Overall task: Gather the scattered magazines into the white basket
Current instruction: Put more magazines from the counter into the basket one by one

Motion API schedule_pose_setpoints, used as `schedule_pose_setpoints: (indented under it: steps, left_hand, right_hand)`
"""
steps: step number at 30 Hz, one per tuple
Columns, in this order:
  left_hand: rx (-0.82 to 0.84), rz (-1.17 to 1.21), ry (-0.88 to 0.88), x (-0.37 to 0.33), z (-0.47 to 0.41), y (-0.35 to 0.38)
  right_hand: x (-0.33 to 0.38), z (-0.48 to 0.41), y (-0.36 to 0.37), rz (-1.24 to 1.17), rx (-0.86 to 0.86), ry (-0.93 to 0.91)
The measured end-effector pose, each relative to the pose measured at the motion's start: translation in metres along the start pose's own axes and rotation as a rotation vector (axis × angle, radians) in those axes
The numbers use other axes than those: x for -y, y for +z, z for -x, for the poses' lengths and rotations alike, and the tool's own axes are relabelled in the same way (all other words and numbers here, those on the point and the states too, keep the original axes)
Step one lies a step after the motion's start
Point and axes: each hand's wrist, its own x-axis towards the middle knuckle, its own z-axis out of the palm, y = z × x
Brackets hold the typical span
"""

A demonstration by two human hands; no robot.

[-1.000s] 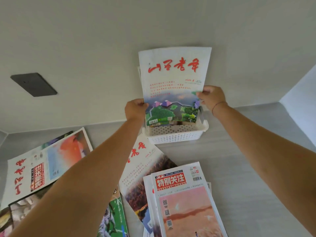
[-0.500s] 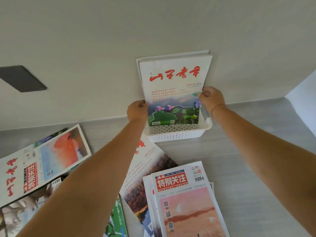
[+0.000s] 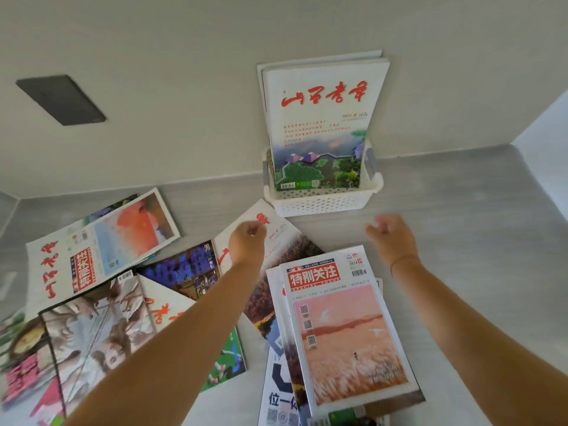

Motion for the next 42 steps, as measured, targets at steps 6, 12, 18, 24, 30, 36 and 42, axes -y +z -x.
schedule_pose_setpoints:
  steps: [6,12,18,24,30,36,42]
  left_hand:
    - [0.127,-0.041,-0.188,0.064,0.071,0.001]
    - [0.184,0.083,-0.291,0.073,0.107,0.008]
    - [0.329,0.315,-0.555,0.06,0.111,0.013]
    - [0.615,0.146,-0.418,0.057,0.129,0.027]
    - [0.456,0.09,-0.119,0.025,0.113,0.023]
    - [0.339,0.14,0.175,-0.069,0.058,0.001]
    - [0.172,0.183,0.292,-0.144,0.0,-0.01]
  right_hand:
    - [-0.066,0.066,0.0,0.149,0.183,0.175]
    - [-0.074,0.093,-0.008,0.258,0.329,0.184]
    - [-0.077,0.093,-0.019,0.169,0.274,0.284]
    - [-0.08,0.092,-0.032,-0.032,0.095,0.154]
    - [-0.05,0.074,-0.051,-0.309,0.077,0.034]
    - [0.031,0.009,-0.071,-0.454,0.059,-0.116]
    - [0.121,-0.053,-0.076,-0.428,0.022,-0.282]
